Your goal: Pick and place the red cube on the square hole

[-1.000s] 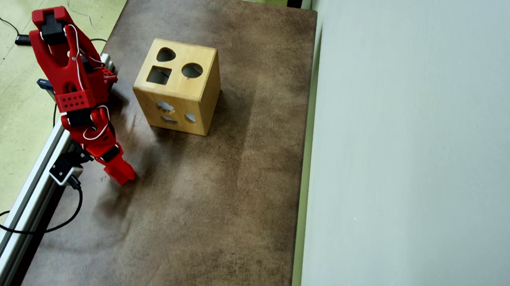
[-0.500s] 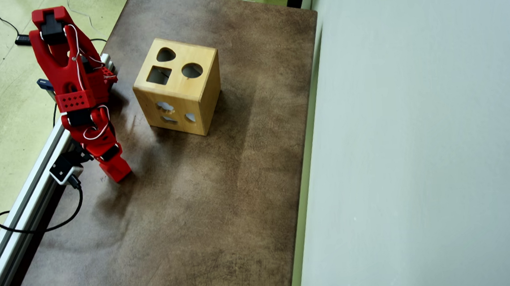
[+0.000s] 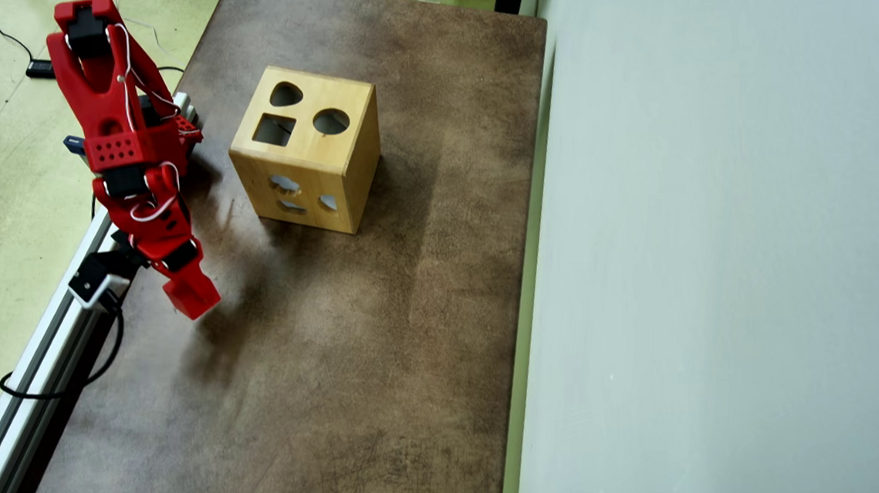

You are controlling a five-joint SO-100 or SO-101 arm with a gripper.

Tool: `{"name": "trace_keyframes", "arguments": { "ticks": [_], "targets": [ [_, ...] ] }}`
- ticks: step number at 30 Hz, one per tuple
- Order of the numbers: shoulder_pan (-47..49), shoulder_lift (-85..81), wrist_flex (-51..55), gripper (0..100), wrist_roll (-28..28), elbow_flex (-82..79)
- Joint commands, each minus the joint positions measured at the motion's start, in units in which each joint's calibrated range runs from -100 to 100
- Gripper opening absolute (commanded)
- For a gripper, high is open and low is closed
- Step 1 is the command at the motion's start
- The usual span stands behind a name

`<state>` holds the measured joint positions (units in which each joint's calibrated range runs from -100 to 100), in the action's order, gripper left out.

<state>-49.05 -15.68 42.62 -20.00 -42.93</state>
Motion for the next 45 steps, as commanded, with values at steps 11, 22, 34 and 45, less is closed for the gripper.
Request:
{"name": "trace_keyframes", "arguments": {
  "ticks": [11,22,34,45],
  "targets": [
    [1.2,-22.0,1.7,8,6.2,17.3],
    [23.6,-22.0,41.2,8,12.9,49.1],
    [42.4,-19.3,55.0,8,12.9,51.7],
    [51.4,-11.9,55.1,8,20.2,51.6]
  ]
}}
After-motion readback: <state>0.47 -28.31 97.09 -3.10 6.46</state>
